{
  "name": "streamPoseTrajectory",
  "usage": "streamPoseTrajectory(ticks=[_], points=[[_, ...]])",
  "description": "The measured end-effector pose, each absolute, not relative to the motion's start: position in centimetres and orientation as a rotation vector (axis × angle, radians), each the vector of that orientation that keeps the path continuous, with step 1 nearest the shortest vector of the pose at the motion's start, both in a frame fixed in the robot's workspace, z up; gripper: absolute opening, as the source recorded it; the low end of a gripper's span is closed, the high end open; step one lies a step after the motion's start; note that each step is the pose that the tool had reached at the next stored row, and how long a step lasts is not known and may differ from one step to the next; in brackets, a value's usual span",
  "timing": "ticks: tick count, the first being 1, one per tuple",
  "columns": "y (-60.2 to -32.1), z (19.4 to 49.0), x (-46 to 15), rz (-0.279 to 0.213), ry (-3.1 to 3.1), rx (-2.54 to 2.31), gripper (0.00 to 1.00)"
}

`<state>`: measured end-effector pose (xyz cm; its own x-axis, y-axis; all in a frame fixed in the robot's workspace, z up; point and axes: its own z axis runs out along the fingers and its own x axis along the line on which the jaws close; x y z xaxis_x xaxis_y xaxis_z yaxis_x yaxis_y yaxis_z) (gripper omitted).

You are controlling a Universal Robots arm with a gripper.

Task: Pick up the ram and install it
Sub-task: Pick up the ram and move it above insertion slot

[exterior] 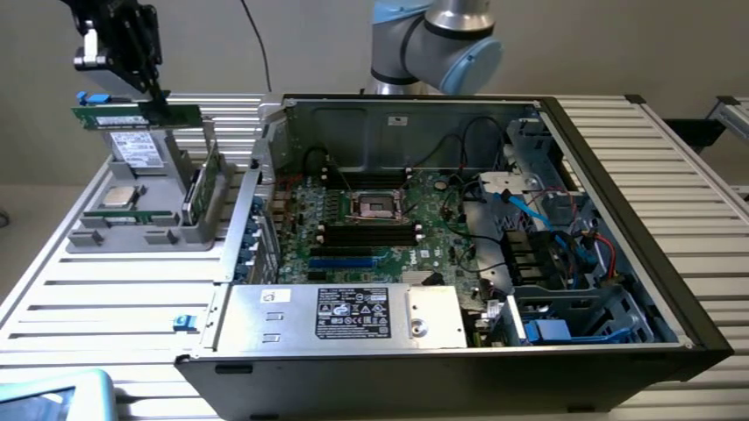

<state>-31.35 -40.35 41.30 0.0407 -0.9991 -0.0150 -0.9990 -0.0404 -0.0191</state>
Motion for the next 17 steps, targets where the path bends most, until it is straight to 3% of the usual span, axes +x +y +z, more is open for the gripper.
streamPoseTrajectory(ticks=[17], points=[[-40.4, 41.3, -23.6, -0.003, 2.159, -2.249, 0.14]])
